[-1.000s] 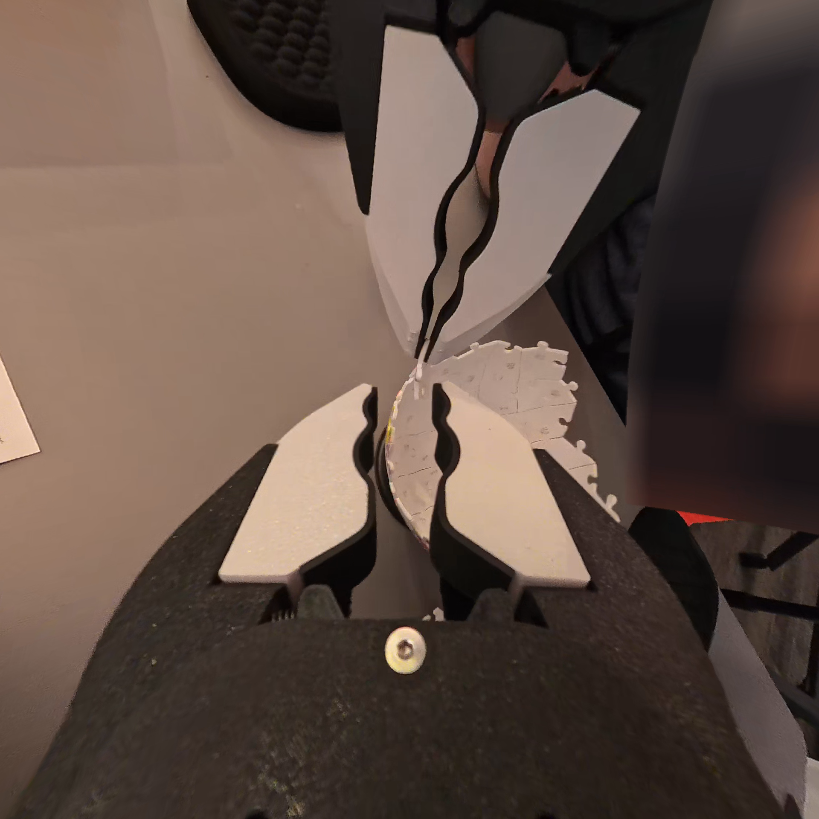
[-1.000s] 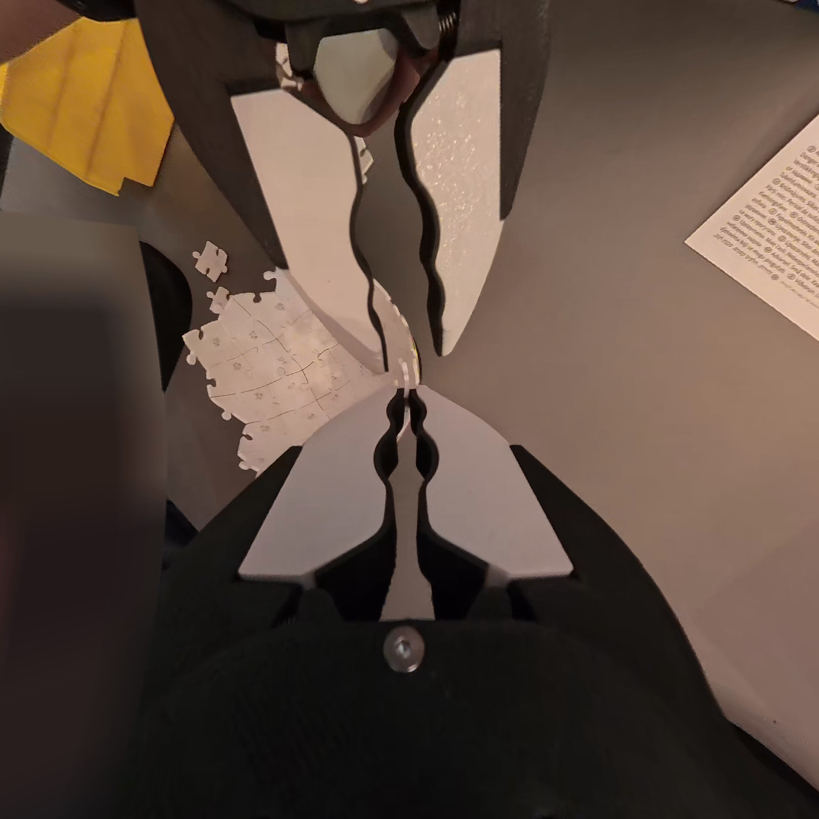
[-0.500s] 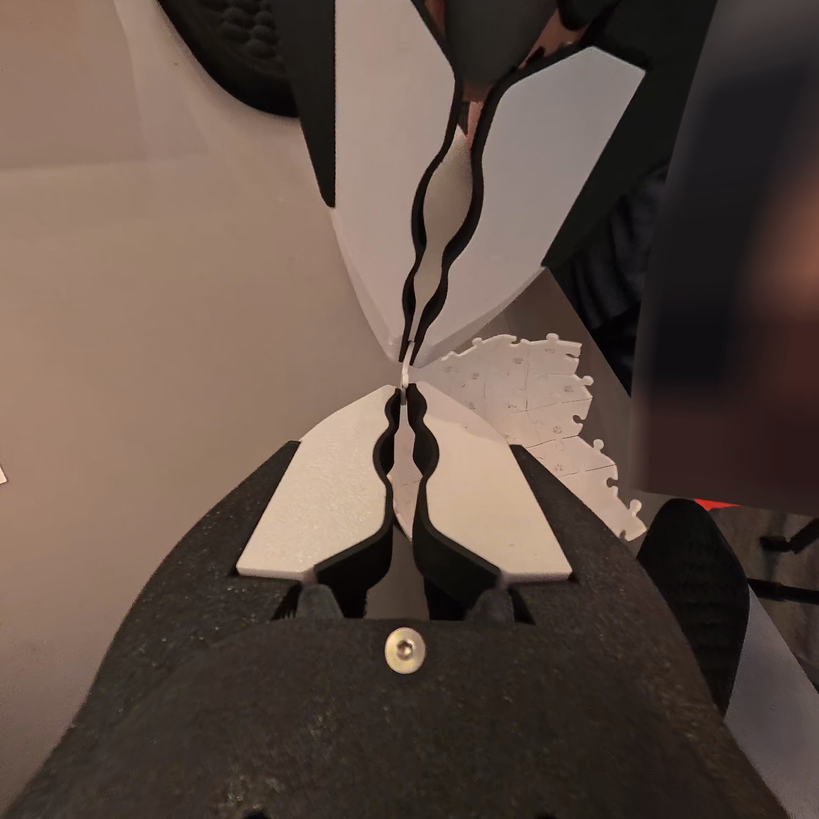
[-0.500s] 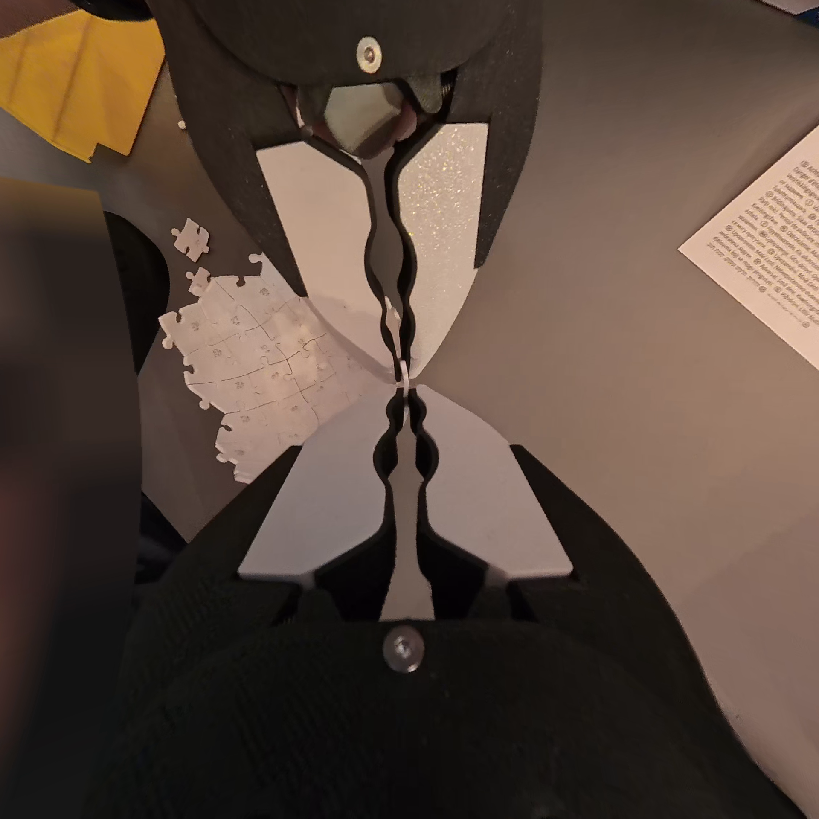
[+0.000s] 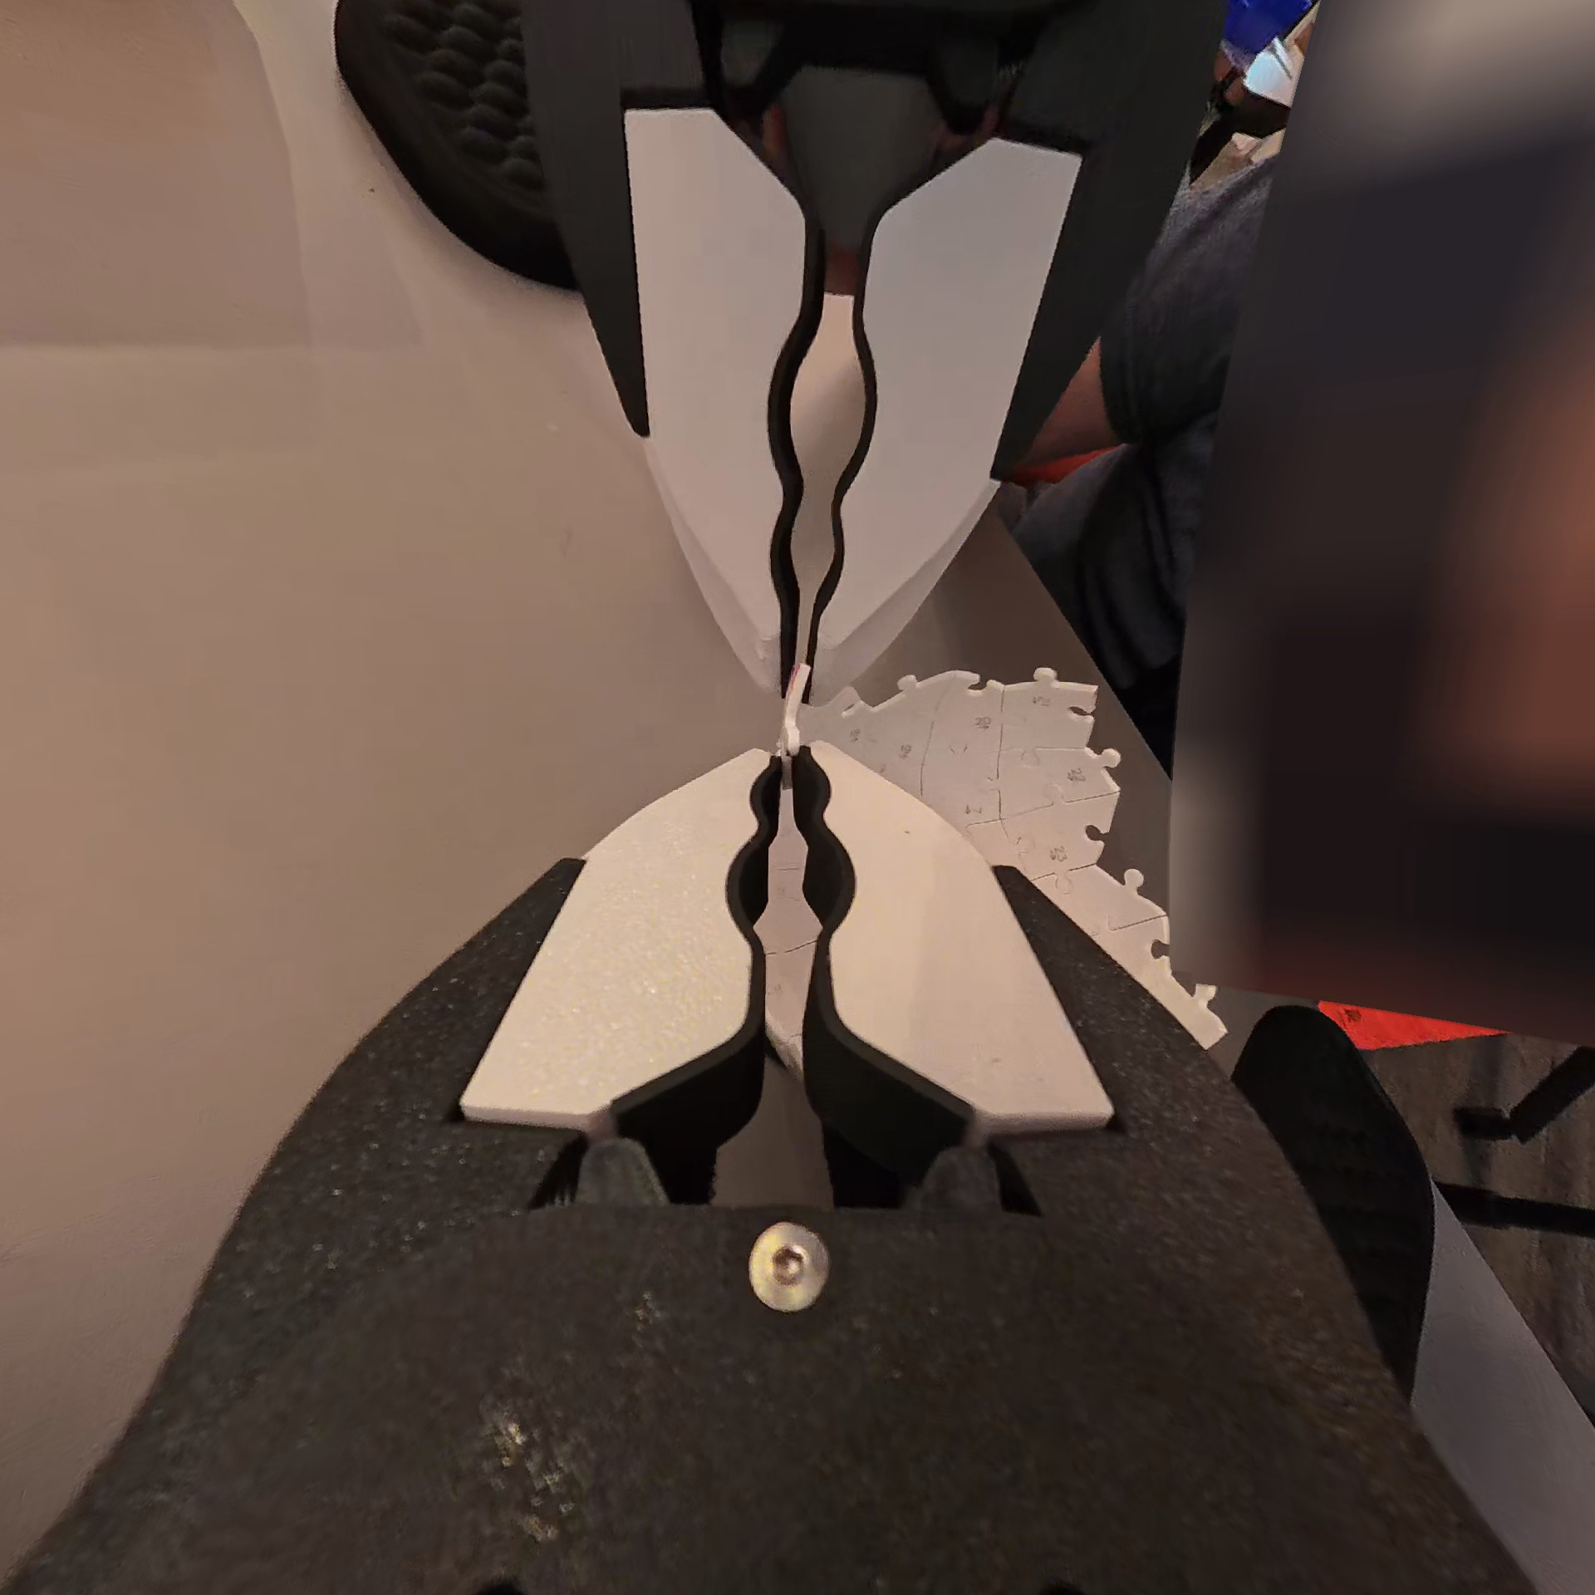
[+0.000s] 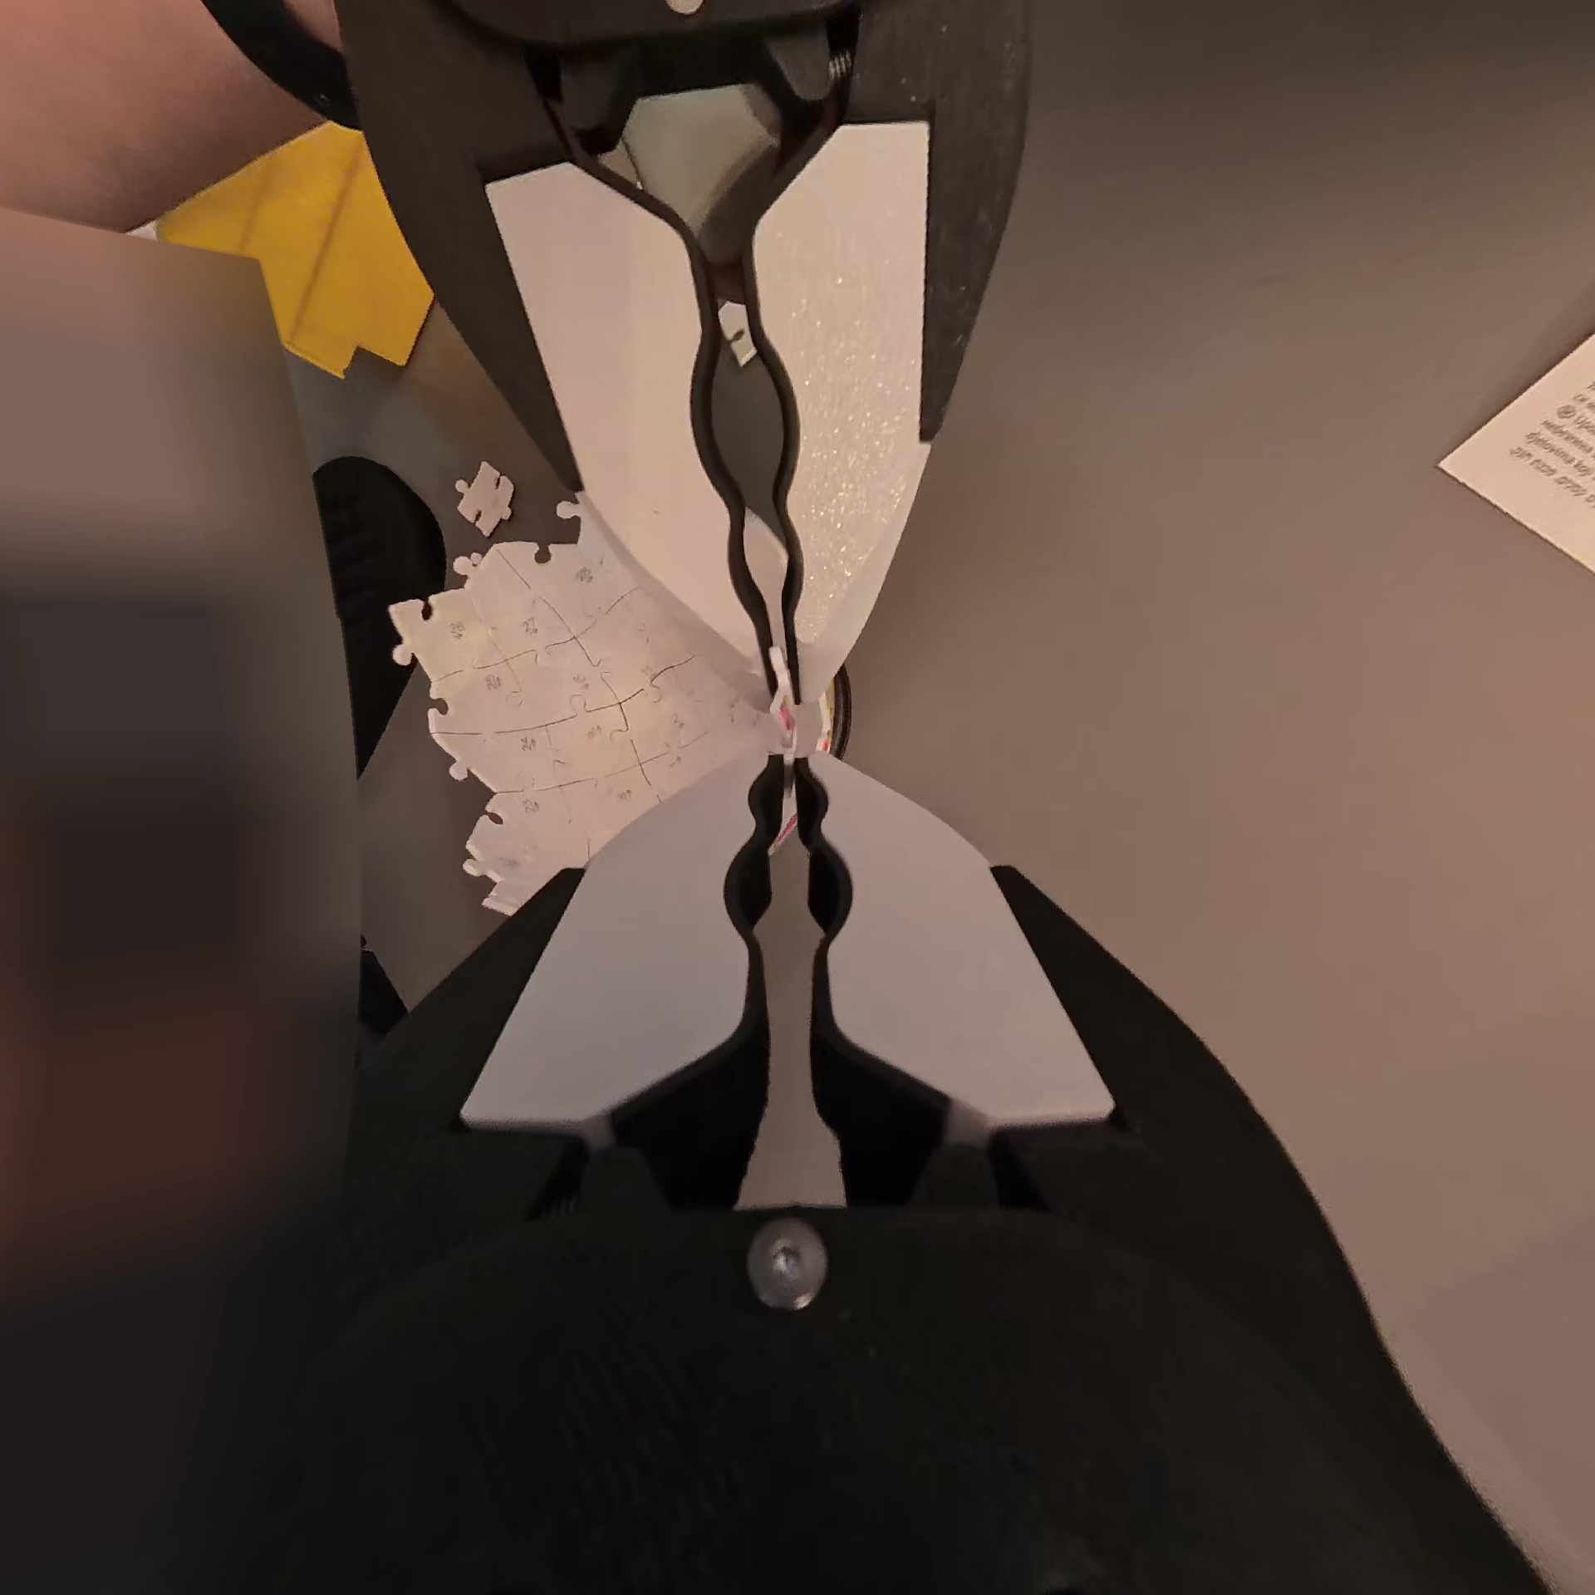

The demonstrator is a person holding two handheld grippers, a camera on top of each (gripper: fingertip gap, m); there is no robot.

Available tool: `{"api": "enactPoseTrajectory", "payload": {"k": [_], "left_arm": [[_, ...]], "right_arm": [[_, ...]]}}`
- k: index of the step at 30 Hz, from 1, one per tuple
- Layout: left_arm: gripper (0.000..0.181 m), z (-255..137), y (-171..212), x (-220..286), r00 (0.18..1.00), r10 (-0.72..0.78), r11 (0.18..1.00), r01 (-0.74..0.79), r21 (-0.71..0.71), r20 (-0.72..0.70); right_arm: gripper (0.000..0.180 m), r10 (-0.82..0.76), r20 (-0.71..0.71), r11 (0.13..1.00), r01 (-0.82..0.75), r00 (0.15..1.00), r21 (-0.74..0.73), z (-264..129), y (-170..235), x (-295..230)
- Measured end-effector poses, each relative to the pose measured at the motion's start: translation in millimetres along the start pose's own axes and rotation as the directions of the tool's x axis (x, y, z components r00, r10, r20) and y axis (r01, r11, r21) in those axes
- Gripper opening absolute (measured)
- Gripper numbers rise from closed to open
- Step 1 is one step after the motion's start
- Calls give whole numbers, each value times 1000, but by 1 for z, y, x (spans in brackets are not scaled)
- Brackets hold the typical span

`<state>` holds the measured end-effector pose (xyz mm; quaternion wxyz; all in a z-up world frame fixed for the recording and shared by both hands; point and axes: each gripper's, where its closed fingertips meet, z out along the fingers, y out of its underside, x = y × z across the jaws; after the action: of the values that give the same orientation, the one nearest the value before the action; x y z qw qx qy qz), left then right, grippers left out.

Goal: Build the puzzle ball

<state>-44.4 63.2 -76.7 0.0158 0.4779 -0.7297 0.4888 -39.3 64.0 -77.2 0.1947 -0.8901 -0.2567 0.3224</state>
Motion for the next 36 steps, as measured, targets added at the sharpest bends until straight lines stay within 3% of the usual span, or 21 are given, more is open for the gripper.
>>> {"api": "enactPoseTrajectory", "payload": {"k": [2, 4, 8, 22, 24, 27, 36], "left_arm": [[4, 0, 0, 2, 1000, -15, 1000, 15, -2, -24], [18, -1, -4, 1, 1000, -19, 1000, 19, 9, -7], [3, -2, -6, 1, 1000, 7, 1000, -7, 6, 1], [2, 2, 3, -3, 1000, 8, 999, -7, -39, 10], [2, -2, -1, -4, 1000, 8, 1000, -8, -14, 15], [2, -7, -3, -3, 1000, 13, 1000, -13, -2, 23], [2, 0, 2, 2, 999, 52, 994, -50, -97, 18]], "right_arm": [[3, 3, 0, 1000, -3, 1000, -6, 0, 1, -1], [3, 13, 13, 1000, -13, 1000, -3, 0, 1, -3], [3, 35, 10, 999, -35, 999, 4, 0, 0, 0], [4, 29, -25, 999, -29, 999, -15, 4, 2, 2], [6, 2, -59, 1000, -1, 998, 13, 0, -2, 3], [24, -61, -148, 993, 75, 987, 93, -13, -10, 1], [24, -155, -167, 911, 206, 974, 357, -38, 2, -15]]}}
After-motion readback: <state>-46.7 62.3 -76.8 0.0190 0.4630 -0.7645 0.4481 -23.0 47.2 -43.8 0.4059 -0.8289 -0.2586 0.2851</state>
